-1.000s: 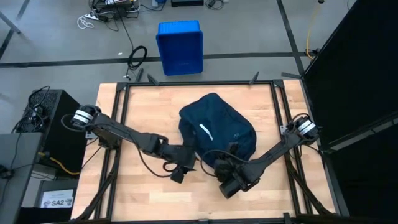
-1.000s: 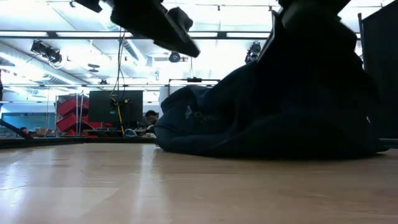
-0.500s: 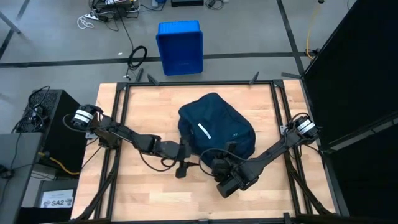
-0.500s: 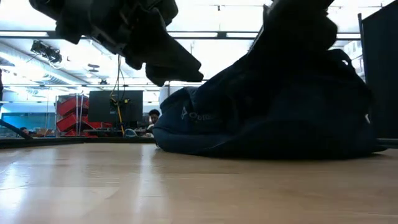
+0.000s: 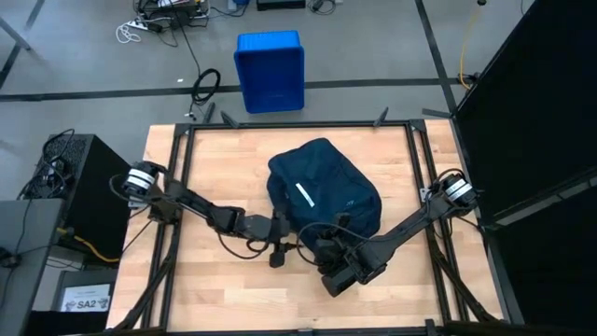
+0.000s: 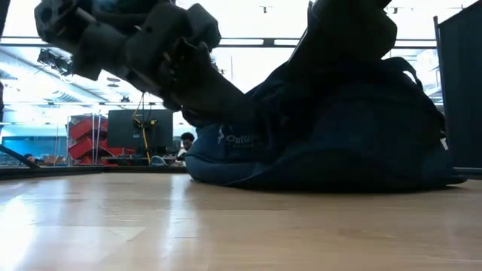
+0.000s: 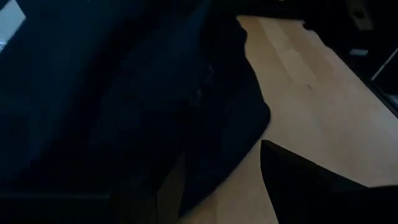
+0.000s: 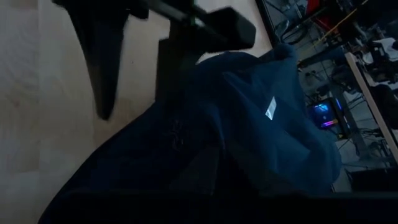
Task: Unpack backpack
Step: Open the dark blue backpack
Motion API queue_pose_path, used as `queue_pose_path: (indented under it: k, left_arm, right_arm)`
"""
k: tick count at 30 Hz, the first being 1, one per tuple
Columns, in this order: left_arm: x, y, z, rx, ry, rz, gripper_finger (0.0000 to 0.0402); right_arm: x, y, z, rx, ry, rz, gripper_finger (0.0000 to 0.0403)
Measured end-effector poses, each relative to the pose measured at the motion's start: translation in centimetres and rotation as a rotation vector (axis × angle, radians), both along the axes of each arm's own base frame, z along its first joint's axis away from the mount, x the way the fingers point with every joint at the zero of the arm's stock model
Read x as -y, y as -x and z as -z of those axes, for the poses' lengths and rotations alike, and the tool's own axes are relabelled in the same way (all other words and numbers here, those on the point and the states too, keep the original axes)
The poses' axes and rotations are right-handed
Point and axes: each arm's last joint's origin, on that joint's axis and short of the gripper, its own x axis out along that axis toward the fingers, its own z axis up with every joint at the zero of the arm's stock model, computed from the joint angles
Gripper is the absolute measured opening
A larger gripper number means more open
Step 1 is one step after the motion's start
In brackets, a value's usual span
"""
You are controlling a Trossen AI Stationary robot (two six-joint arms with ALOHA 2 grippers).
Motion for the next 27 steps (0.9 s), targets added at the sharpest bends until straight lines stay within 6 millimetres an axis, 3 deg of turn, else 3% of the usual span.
queue_pose_path:
  k: [17, 27]
  left_arm:
    - [-2.0, -1.0, 0.0, 0.089, 0.018, -0.077, 0.0176]
    - [-2.2, -1.8, 1.1, 0.084, 0.012, -0.097, 0.0127]
  right_arm:
    - [0.0, -0.1, 0.0, -0.006, -0.013, -0.009, 0.0000]
    - [0.2, -0.4, 0.0, -0.002, -0.012, -0.013, 0.0000]
